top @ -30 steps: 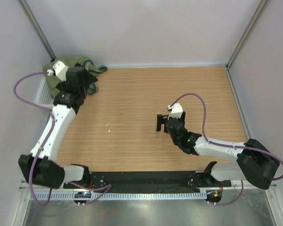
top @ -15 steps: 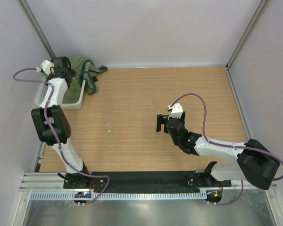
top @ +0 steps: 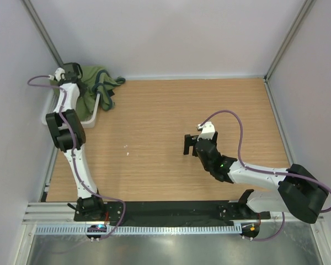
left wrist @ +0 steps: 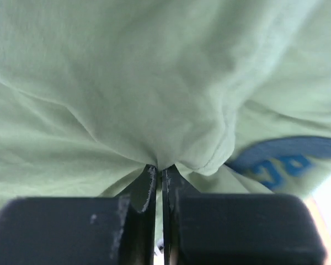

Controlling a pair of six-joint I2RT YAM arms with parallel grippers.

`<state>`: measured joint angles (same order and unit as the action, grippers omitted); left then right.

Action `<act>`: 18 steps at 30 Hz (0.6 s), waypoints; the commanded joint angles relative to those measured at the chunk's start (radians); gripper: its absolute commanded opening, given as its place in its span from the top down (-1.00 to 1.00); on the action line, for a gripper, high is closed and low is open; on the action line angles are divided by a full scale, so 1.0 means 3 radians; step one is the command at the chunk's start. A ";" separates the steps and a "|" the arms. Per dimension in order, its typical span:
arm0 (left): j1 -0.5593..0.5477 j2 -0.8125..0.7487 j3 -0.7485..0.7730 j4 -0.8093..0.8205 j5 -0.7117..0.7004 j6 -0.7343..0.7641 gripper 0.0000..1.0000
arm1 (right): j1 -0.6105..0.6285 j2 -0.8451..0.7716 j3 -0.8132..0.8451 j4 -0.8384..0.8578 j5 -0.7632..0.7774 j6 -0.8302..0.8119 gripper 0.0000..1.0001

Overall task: Fold and stack the tank tops
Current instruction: Grab the tank top from the pile

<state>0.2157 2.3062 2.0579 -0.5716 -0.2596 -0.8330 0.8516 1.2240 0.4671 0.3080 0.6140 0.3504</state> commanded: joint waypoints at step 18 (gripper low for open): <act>-0.0906 -0.2992 -0.1619 0.1512 -0.0704 -0.0184 1.00 | -0.0026 0.0052 0.0115 0.0144 0.0045 0.0008 -0.90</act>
<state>0.0742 1.5555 1.5890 -0.3157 -0.3527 -0.8696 0.8486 1.2373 0.4675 0.3103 0.6075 0.3481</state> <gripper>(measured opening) 0.011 0.948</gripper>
